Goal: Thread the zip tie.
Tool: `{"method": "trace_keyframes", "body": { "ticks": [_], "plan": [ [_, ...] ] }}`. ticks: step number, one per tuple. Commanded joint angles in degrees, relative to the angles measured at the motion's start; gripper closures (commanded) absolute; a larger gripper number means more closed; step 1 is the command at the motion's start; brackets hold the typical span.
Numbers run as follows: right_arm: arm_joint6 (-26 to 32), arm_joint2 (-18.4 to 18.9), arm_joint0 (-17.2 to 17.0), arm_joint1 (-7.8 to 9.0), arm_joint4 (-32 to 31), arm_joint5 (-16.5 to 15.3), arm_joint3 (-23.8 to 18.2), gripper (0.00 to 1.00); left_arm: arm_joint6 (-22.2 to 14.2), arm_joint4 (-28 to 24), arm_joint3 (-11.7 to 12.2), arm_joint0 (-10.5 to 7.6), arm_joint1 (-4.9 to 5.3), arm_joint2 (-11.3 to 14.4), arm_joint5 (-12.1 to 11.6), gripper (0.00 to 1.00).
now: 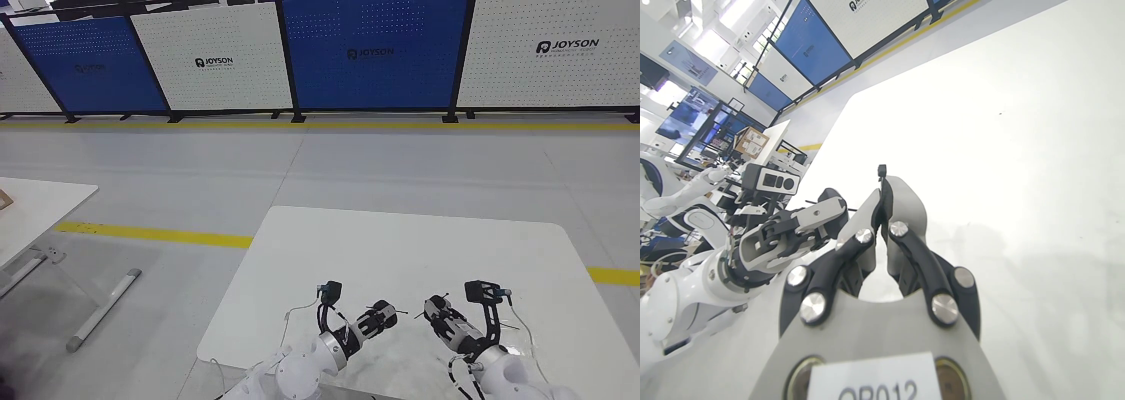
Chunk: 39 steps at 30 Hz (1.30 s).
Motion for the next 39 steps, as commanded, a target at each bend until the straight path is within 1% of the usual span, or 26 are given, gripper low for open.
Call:
{"method": "trace_keyframes", "body": {
  "ticks": [1,3,6,12,19,28,31,39],
  "plan": [
    [0.00,0.00,0.00,0.00,0.00,0.00,0.00,1.00,-0.01,0.01,0.00,0.00,0.00,0.00,-0.02,1.00],
    [0.00,0.00,0.00,0.00,0.00,0.00,0.00,1.00,-0.01,0.01,0.00,0.00,0.00,0.00,-0.02,1.00],
    [-1.83,-0.17,0.01,-0.15,-0.50,-0.29,0.53,1.00,-0.01,0.01,0.00,0.00,0.00,0.00,-0.02,1.00],
    [-2.16,-1.15,1.45,-0.46,-1.95,-0.37,1.64,1.00,-0.01,0.01,0.00,0.00,0.00,0.00,-0.02,1.00],
    [-1.55,-2.40,2.35,-0.62,-4.46,-2.60,2.30,1.00,-0.01,0.01,0.00,0.00,0.00,0.00,-0.02,1.00],
    [-1.85,-2.40,2.28,-0.65,-4.44,-2.64,2.48,1.00,-0.01,0.01,0.00,0.00,0.00,0.00,-0.02,1.00],
    [-2.79,-2.70,2.30,-0.82,-4.89,-2.17,3.04,1.00,-0.01,0.01,0.00,0.00,0.00,0.00,-0.02,1.00],
    [-3.02,-3.58,3.04,-1.26,-5.13,-1.64,3.43,1.00,-0.01,0.01,0.00,0.00,0.00,0.00,-0.02,1.00]
  ]
}}
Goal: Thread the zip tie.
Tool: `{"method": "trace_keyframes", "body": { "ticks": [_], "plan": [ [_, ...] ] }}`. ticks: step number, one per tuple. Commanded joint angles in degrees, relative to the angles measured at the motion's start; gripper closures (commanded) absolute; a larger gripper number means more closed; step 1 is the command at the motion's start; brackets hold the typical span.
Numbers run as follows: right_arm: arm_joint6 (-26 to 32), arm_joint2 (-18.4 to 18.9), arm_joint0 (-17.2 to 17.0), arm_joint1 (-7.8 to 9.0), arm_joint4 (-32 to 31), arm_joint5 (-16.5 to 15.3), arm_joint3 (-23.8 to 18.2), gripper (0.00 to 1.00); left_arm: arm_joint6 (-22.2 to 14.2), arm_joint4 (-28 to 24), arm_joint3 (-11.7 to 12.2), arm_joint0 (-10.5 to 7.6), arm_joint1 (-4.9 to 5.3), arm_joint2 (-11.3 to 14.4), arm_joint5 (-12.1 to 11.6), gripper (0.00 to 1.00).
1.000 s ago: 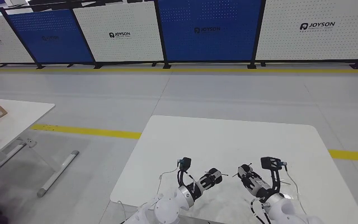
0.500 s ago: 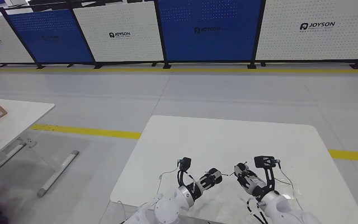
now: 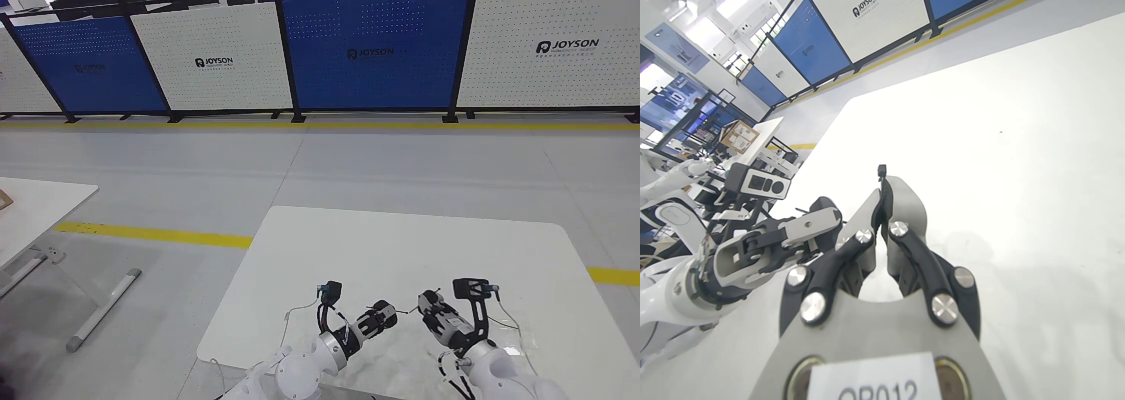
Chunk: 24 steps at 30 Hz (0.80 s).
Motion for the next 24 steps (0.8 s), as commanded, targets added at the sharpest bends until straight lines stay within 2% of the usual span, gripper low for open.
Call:
{"method": "trace_keyframes", "body": {
  "ticks": [1,24],
  "plan": [
    [-0.02,-0.07,0.04,-0.07,-0.11,0.05,-0.08,1.00,0.00,0.00,0.00,0.00,0.00,0.00,0.00,1.00],
    [0.48,-0.74,0.58,-0.76,-0.47,1.03,0.46,1.00,0.00,0.00,0.00,0.00,0.00,0.00,0.00,1.00]
  ]
}}
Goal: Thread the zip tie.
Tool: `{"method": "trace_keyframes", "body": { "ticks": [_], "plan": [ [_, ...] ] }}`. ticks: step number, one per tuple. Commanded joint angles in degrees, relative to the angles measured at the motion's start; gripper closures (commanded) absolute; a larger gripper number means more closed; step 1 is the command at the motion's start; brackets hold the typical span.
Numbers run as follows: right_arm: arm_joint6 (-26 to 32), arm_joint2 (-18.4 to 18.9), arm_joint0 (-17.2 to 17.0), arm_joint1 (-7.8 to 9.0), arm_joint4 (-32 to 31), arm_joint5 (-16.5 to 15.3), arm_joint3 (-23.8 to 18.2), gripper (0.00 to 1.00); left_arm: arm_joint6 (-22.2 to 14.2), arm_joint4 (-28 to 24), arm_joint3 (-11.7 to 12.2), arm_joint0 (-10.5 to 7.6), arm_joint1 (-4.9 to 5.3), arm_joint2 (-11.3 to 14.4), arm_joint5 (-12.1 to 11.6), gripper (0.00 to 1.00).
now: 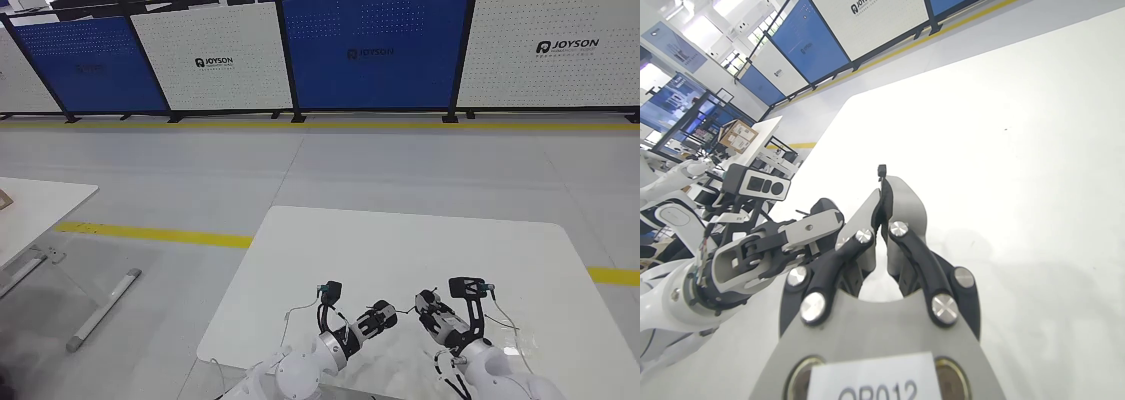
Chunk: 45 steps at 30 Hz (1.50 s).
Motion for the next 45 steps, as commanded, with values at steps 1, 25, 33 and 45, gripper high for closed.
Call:
{"method": "trace_keyframes", "body": {
  "ticks": [1,25,33,45],
  "plan": [
    [0.01,-0.01,0.01,0.00,-0.02,0.00,0.00,1.00,0.00,0.00,0.00,0.00,0.00,0.00,0.00,1.00],
    [-4.76,4.05,-3.97,0.39,1.18,-2.62,-1.84,1.00,0.00,0.00,0.00,0.00,0.00,0.00,0.00,1.00],
    [-7.01,6.40,-7.37,0.70,1.55,-4.35,-3.29,1.00,0.00,0.00,0.00,0.00,0.00,0.00,0.00,1.00],
    [-7.01,6.40,-7.37,0.70,1.55,-4.35,-3.29,1.00,-2.45,15.34,-2.00,0.49,1.29,-0.79,-1.93,1.00]
  ]
}}
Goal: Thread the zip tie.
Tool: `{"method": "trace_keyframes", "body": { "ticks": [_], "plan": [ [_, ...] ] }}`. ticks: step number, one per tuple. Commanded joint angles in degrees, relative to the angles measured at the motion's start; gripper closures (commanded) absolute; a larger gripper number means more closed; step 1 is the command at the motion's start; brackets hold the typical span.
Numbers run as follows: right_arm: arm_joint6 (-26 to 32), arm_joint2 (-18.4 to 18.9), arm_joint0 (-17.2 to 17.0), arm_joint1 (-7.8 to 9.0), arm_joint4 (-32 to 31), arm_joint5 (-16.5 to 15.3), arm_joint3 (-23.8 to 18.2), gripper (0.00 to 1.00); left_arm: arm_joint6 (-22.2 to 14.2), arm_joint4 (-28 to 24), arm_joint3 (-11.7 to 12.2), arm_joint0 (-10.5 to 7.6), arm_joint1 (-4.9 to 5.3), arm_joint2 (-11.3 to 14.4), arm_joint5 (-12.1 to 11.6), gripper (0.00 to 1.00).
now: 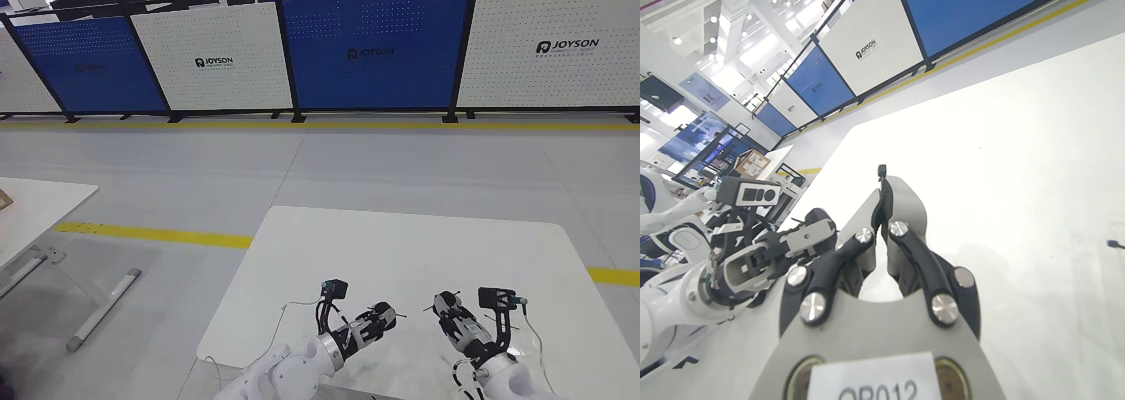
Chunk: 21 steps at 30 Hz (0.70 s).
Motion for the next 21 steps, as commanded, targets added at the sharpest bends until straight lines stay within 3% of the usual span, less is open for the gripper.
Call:
{"method": "trace_keyframes", "body": {
  "ticks": [1,6,11,14,21],
  "plan": [
    [0.00,0.00,0.00,0.00,0.00,0.00,0.00,1.00,0.05,-0.17,0.02,-0.02,-0.02,0.02,-0.02,1.00],
    [-7.19,2.25,-3.09,-0.19,5.95,-4.72,1.25,1.00,0.05,-0.17,0.02,-0.02,-0.02,0.02,-0.02,1.00],
    [-14.33,5.08,-8.63,-0.11,9.84,-12.69,4.29,1.00,0.05,-0.17,0.02,-0.02,-0.02,0.02,-0.02,1.00],
    [-16.20,4.08,-9.04,-0.34,9.54,-14.32,5.82,1.00,0.05,-0.17,0.02,-0.02,-0.02,0.02,-0.02,1.00],
    [-16.19,3.50,-8.60,-0.45,9.30,-14.48,6.36,1.00,0.05,-0.17,0.02,-0.02,-0.02,0.02,-0.02,1.00]
  ]
}}
